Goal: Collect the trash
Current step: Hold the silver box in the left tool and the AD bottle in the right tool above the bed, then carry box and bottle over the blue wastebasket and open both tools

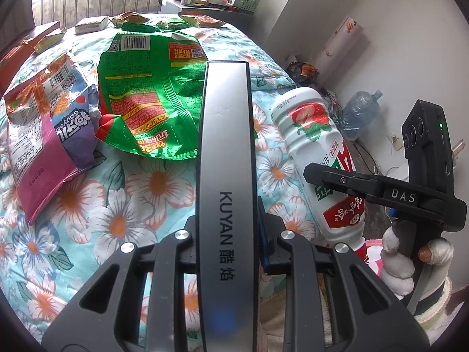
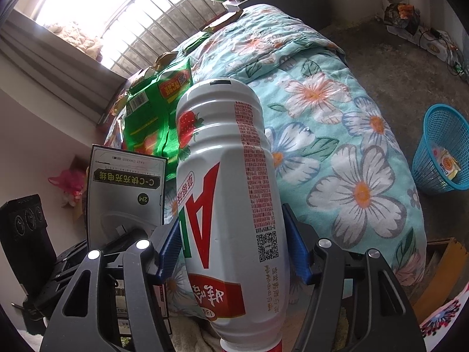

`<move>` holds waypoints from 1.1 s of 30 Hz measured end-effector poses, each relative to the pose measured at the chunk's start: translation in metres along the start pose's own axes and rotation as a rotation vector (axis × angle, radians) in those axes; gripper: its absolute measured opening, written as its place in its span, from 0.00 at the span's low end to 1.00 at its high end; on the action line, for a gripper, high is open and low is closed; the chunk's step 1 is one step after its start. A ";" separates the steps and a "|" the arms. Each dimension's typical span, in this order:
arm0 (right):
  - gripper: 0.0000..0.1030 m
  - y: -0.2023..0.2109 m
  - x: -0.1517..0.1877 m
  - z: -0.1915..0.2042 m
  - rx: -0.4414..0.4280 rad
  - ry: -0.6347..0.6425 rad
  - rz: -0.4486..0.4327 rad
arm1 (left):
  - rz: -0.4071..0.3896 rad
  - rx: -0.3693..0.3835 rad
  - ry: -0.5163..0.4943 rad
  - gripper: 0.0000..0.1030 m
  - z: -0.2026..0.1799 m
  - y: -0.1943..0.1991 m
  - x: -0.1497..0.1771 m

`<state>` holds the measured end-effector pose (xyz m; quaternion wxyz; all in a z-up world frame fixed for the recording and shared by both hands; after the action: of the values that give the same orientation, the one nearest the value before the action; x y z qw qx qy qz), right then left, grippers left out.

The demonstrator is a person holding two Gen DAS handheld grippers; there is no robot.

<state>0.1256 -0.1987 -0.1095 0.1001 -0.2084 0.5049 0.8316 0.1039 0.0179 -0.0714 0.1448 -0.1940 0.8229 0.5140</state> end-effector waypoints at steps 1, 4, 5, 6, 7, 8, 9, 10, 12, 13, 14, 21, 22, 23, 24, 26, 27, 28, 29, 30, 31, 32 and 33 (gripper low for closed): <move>0.60 0.002 0.000 0.000 -0.004 -0.001 -0.004 | -0.004 0.000 -0.002 0.23 0.000 0.001 0.001; 0.60 0.006 0.001 0.001 -0.011 -0.002 -0.015 | -0.017 -0.003 -0.008 0.23 0.002 0.006 0.001; 0.60 0.008 0.002 0.000 -0.013 -0.002 -0.020 | -0.022 -0.003 -0.011 0.23 0.003 0.008 0.000; 0.60 0.009 0.001 0.001 -0.015 -0.003 -0.024 | -0.026 -0.004 -0.014 0.23 0.003 0.010 -0.001; 0.59 0.012 0.002 0.000 -0.020 -0.005 -0.032 | -0.031 -0.004 -0.018 0.23 0.003 0.012 -0.002; 0.59 0.015 0.002 0.000 -0.027 -0.007 -0.038 | -0.036 -0.006 -0.023 0.23 -0.002 0.012 -0.001; 0.59 0.018 0.002 -0.001 -0.033 -0.010 -0.045 | -0.043 -0.006 -0.029 0.23 -0.003 0.014 -0.003; 0.59 0.021 0.002 -0.001 -0.038 -0.012 -0.053 | -0.049 -0.007 -0.034 0.23 -0.007 0.016 -0.001; 0.59 0.028 0.002 -0.003 -0.054 -0.021 -0.073 | -0.059 0.001 -0.047 0.23 -0.011 0.020 -0.003; 0.59 0.032 0.002 -0.004 -0.062 -0.027 -0.083 | -0.064 0.004 -0.054 0.23 -0.018 0.020 -0.003; 0.59 0.037 0.001 -0.007 -0.071 -0.035 -0.097 | -0.068 0.012 -0.062 0.22 -0.021 0.023 -0.005; 0.59 0.096 -0.001 -0.049 -0.068 -0.135 -0.242 | -0.076 0.104 -0.160 0.23 -0.082 0.023 -0.031; 0.59 0.106 0.000 -0.058 -0.058 -0.154 -0.267 | -0.067 0.124 -0.179 0.23 -0.093 0.019 -0.037; 0.59 0.116 0.001 -0.068 -0.047 -0.177 -0.294 | -0.056 0.142 -0.197 0.23 -0.106 0.014 -0.041; 0.59 0.128 0.003 -0.081 -0.034 -0.204 -0.324 | -0.040 0.157 -0.214 0.23 -0.119 0.008 -0.045; 0.59 0.146 0.007 -0.106 -0.005 -0.256 -0.371 | -0.006 0.202 -0.250 0.23 -0.146 -0.006 -0.055; 0.59 0.153 0.009 -0.119 0.004 -0.292 -0.397 | 0.014 0.221 -0.270 0.23 -0.160 -0.015 -0.059; 0.59 0.160 0.012 -0.134 0.013 -0.327 -0.417 | 0.038 0.235 -0.290 0.23 -0.175 -0.025 -0.063; 0.59 0.165 0.015 -0.150 0.019 -0.363 -0.436 | 0.066 0.256 -0.314 0.23 -0.191 -0.038 -0.067; 0.59 0.169 0.018 -0.165 0.026 -0.401 -0.453 | 0.098 0.276 -0.337 0.23 -0.207 -0.051 -0.070; 0.59 0.173 0.022 -0.184 0.033 -0.451 -0.469 | 0.131 0.287 -0.351 0.23 -0.222 -0.066 -0.072; 0.59 0.174 0.025 -0.197 0.027 -0.487 -0.484 | 0.169 0.296 -0.365 0.23 -0.237 -0.084 -0.074; 0.59 0.174 0.027 -0.212 0.022 -0.528 -0.495 | 0.202 0.305 -0.375 0.23 -0.251 -0.101 -0.076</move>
<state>0.0879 -0.4688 -0.0688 0.4278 -0.1013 0.4049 0.8017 0.2081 -0.2357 -0.0100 0.2705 0.0119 0.8649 0.4227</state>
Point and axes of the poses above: each gripper's, at about its wrist camera, not at the fingertips, and y roughly against the way its jaws point, z to its left, x to its underside, the point moved 4 cm from there along -y, roughly the way its jaws point, and after that the axes turned 9 degrees about y, right-handed, at the moved point
